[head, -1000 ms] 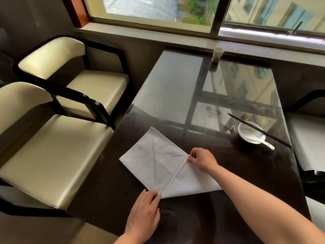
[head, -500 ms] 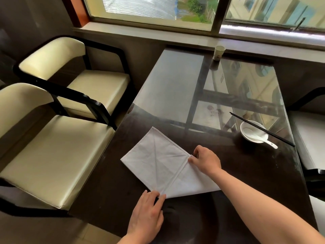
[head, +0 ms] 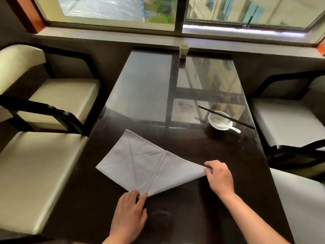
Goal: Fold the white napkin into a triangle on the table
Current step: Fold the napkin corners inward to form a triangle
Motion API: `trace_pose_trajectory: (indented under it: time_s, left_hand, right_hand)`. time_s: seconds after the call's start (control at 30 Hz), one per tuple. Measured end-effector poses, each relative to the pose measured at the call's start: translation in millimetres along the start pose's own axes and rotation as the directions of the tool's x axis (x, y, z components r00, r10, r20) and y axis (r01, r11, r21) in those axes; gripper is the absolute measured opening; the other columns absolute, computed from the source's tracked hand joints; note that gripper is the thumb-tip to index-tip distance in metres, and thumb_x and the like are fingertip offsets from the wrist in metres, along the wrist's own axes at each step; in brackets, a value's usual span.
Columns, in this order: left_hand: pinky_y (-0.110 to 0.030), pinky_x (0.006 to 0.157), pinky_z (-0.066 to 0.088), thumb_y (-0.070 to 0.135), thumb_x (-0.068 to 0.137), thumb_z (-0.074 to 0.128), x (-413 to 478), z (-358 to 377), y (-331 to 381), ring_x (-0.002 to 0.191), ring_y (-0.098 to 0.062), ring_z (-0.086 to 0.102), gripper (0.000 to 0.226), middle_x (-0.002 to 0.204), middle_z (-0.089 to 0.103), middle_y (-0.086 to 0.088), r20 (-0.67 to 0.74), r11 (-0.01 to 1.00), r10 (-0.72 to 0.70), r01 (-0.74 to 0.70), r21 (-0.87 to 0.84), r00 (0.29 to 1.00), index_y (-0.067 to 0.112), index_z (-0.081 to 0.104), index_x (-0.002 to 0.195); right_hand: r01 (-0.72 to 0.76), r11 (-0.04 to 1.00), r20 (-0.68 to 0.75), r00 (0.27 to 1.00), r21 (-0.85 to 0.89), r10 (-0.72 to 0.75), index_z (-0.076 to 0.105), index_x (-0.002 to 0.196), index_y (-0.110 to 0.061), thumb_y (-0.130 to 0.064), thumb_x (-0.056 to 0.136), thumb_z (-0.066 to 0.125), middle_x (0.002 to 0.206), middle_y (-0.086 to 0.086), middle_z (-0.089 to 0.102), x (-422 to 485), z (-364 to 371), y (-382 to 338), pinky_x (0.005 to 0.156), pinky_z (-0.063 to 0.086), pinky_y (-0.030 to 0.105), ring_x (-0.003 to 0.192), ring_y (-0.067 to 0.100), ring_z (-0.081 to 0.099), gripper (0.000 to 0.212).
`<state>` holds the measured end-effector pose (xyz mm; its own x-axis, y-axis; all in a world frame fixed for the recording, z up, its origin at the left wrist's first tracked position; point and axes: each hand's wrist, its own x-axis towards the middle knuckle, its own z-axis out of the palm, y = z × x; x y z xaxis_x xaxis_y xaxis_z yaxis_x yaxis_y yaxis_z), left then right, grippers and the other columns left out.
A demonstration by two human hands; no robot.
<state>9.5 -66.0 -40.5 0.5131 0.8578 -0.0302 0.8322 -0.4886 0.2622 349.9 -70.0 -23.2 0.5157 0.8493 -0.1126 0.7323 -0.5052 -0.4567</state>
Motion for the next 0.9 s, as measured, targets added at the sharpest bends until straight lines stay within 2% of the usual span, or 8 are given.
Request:
trace_pose_trajectory:
  time_s: [0.2, 0.33, 0.4, 0.47, 0.57, 0.7, 0.8, 0.9]
  left_hand:
    - [-0.037, 0.081, 0.056, 0.031, 0.065, 0.082, -1, -1, 1, 0.086, -0.022, 0.063, 0.056, 0.099, 0.061, -0.001, 0.007, 1.0, 0.009, -0.009, 0.012, 1.0, 0.019, 0.07, 0.118]
    - [-0.039, 0.079, 0.058, 0.035, 0.076, 0.051, -1, -1, 1, 0.086, -0.025, 0.064, 0.05, 0.098, 0.063, -0.004, -0.032, 0.996, 0.053, -0.05, 0.08, 0.998, 0.016, 0.071, 0.117]
    - [-0.042, 0.079, 0.058, 0.036, 0.077, 0.045, -2, 0, 1, 0.086, -0.026, 0.064, 0.053, 0.097, 0.063, -0.005, -0.04, 0.991, 0.073, -0.068, 0.114, 0.997, 0.015, 0.071, 0.117]
    - [-0.043, 0.08, 0.059, 0.036, 0.077, 0.045, -3, 0, 2, 0.087, -0.027, 0.064, 0.054, 0.098, 0.063, -0.006, -0.049, 0.988, 0.08, -0.072, 0.136, 0.996, 0.014, 0.071, 0.118]
    - [-0.044, 0.081, 0.059, 0.038, 0.077, 0.045, -5, 0, 4, 0.09, -0.028, 0.065, 0.055, 0.099, 0.064, -0.007, -0.047, 0.986, 0.079, -0.071, 0.15, 0.996, 0.013, 0.071, 0.119]
    - [-0.046, 0.082, 0.058, 0.037, 0.076, 0.045, -5, 1, 4, 0.09, -0.029, 0.065, 0.056, 0.099, 0.065, -0.009, -0.051, 0.985, 0.076, -0.067, 0.161, 0.996, 0.011, 0.072, 0.118]
    - [-0.047, 0.081, 0.058, 0.036, 0.074, 0.046, -4, 3, 4, 0.09, -0.03, 0.062, 0.056, 0.1, 0.065, -0.01, -0.06, 0.982, 0.077, -0.065, 0.175, 0.995, 0.01, 0.072, 0.116]
    - [-0.047, 0.081, 0.057, 0.037, 0.074, 0.046, -4, 3, 4, 0.091, -0.029, 0.06, 0.057, 0.101, 0.065, -0.01, -0.046, 0.983, 0.073, -0.064, 0.173, 0.996, 0.011, 0.072, 0.116]
  right_hand:
    - [-0.01, 0.999, -0.002, 1.0, -0.034, 0.01, 0.075, 0.106, -0.021, -0.029, 0.092, 0.068, 0.102, 0.0, 0.069, -6, -8, 24, 0.083, 0.049, 0.037, 0.101, 0.024, 0.057, 0.017]
    - [-0.041, 0.989, 0.007, 0.999, -0.14, 0.043, 0.077, 0.094, -0.026, -0.031, 0.092, 0.066, 0.098, -0.001, 0.066, -2, -9, 24, 0.086, 0.047, 0.037, 0.101, 0.024, 0.057, 0.012]
    - [-0.074, 0.984, 0.014, 0.997, -0.162, 0.078, 0.076, 0.095, -0.027, -0.032, 0.092, 0.066, 0.1, -0.001, 0.065, -1, -9, 23, 0.087, 0.045, 0.037, 0.103, 0.024, 0.056, 0.012]
    - [-0.076, 0.99, -0.006, 0.997, -0.115, 0.076, 0.074, 0.105, -0.024, -0.027, 0.09, 0.068, 0.108, 0.0, 0.065, -3, -9, 22, 0.089, 0.047, 0.038, 0.107, 0.025, 0.055, 0.017]
    - [0.113, 0.99, -0.063, 0.991, -0.089, -0.119, 0.067, 0.127, -0.017, -0.013, 0.082, 0.073, 0.133, 0.001, 0.062, -16, -2, 15, 0.101, 0.048, 0.043, 0.126, 0.026, 0.052, 0.045]
    - [0.462, 0.854, 0.058, 0.885, -0.238, -0.462, 0.058, 0.139, -0.017, -0.025, 0.083, 0.076, 0.149, -0.001, 0.052, -39, 18, 0, 0.113, 0.039, 0.051, 0.141, 0.029, 0.044, 0.059]
    - [0.567, 0.77, 0.155, 0.823, -0.291, -0.547, 0.053, 0.142, -0.021, -0.037, 0.09, 0.065, 0.155, -0.005, 0.044, -53, 36, -7, 0.117, 0.033, 0.051, 0.146, 0.026, 0.035, 0.056]
    - [0.547, 0.77, 0.185, 0.837, -0.328, -0.516, 0.052, 0.143, -0.022, -0.046, 0.096, 0.05, 0.159, -0.008, 0.038, -60, 44, -4, 0.123, 0.02, 0.051, 0.15, 0.024, 0.026, 0.053]
